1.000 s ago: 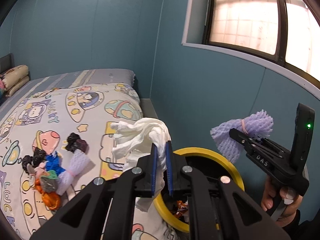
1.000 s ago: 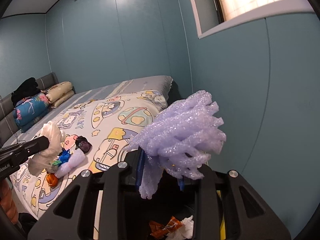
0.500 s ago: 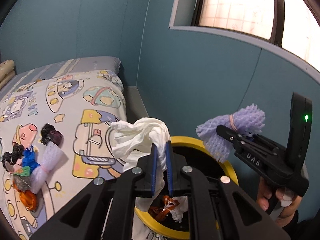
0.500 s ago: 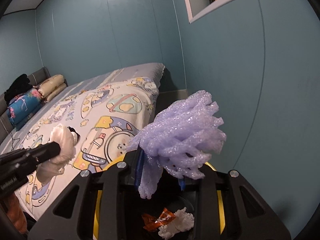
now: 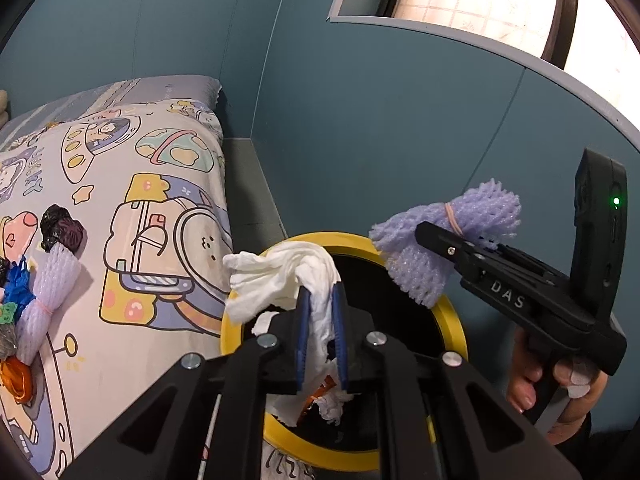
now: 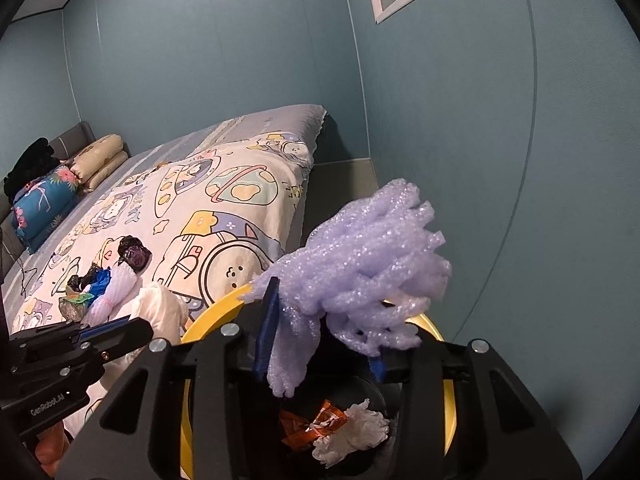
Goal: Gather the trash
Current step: 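Open both tools to drop the tissue and foam net into the bin, then move both tools back over the trash pile on the bed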
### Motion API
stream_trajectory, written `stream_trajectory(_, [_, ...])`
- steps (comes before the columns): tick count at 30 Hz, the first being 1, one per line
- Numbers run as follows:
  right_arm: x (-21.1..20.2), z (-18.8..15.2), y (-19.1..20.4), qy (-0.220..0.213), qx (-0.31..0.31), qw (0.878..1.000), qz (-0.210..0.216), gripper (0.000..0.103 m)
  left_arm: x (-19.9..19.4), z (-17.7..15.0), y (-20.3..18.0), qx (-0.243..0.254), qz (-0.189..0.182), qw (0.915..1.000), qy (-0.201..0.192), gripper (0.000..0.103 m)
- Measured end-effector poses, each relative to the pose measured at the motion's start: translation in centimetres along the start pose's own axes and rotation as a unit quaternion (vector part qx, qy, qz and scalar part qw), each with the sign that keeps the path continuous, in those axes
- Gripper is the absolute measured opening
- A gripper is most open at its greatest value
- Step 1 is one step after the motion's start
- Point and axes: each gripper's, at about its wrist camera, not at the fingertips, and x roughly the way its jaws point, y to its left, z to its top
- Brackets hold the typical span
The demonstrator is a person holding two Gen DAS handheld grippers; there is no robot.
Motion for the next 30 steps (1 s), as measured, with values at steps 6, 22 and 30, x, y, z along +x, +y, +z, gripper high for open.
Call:
stream_trajectory(6, [0.0,0.2,-0.3,-0.001,0.014,1.0,-0.001,0.048,-0.5,-0.1,0.3,-0.009,0.0,0.9999,-0.009,0.045])
stream_trajectory(22, [-1.2,1.0,-1.1,-0.017,0.035,0.999,0.007,0.056,-2.3,0.3,0.9,-0.031,-0.031,0.9985,-0.034,0.073])
stream_trajectory(30, [-1.9,1.4,-1.4,-0.028,0.041,0.999,0.005,0.056,-2.5,0.3,-0.6,-0.008,-0.06,0.9978,-0.026,0.078])
